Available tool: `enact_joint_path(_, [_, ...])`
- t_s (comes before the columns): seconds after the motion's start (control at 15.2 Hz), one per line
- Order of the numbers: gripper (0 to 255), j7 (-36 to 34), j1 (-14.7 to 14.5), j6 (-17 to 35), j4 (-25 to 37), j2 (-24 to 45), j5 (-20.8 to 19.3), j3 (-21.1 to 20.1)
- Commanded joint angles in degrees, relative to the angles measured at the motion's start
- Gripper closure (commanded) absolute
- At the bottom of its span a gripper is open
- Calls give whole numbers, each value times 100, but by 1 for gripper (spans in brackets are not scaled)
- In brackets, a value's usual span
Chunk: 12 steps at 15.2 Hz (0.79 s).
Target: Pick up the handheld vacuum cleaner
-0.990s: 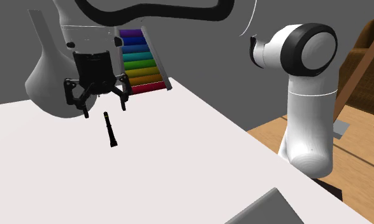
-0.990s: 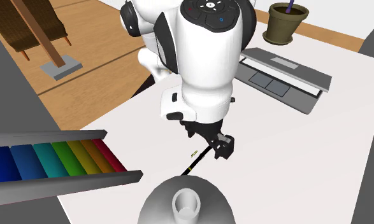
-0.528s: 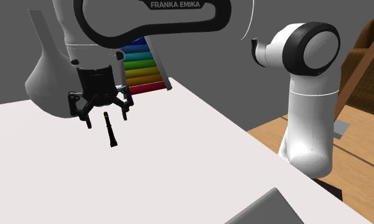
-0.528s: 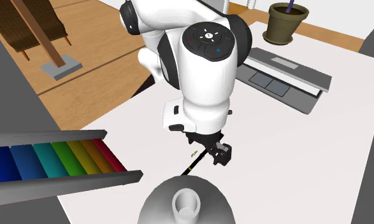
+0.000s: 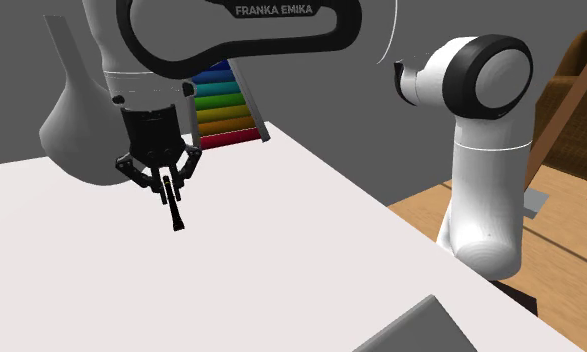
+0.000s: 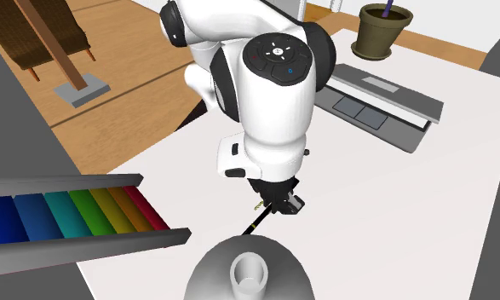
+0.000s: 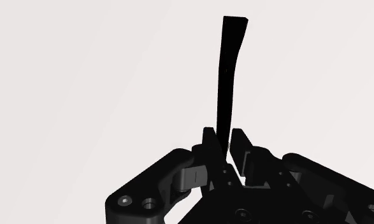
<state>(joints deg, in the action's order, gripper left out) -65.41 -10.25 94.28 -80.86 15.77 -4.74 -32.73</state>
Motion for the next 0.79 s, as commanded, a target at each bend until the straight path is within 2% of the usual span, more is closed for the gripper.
enact_joint_path(0.0, [255,0,-1,2,-2,3,0,0])
enact_joint_path(0.13, [255,-5,-4,1,-1,2,0,-2])
enact_joint_path(0.73, [255,-84,-175,-805,1021,240,-129,-19])
